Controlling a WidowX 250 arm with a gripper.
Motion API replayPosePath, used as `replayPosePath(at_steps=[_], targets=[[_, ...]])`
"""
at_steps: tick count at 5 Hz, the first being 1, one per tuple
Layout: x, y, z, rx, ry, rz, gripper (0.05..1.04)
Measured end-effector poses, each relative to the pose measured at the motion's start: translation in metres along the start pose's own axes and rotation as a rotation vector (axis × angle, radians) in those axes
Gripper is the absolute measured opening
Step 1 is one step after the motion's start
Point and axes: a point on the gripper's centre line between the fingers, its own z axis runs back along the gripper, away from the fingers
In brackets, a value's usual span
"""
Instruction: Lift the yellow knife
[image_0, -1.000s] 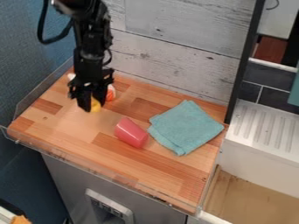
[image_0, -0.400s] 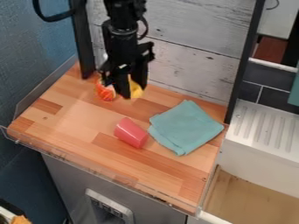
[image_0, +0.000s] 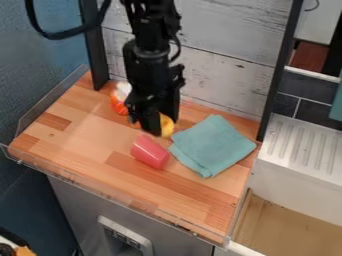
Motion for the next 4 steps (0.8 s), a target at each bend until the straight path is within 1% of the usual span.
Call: replayPosePath(at_steps=[1, 2, 3, 4], targets=[[-0.016, 0.018, -0.013, 0.057, 0.043, 0.040, 0.488], [-0.034, 0.017, -0.019, 0.046, 0.076, 0.023, 0.488], [-0.050, 0.018, -0.029, 0.076, 0.110, 0.009, 0.488], [-0.066, 0.018, -0.038, 0.106, 0.115, -0.032, 0.488]])
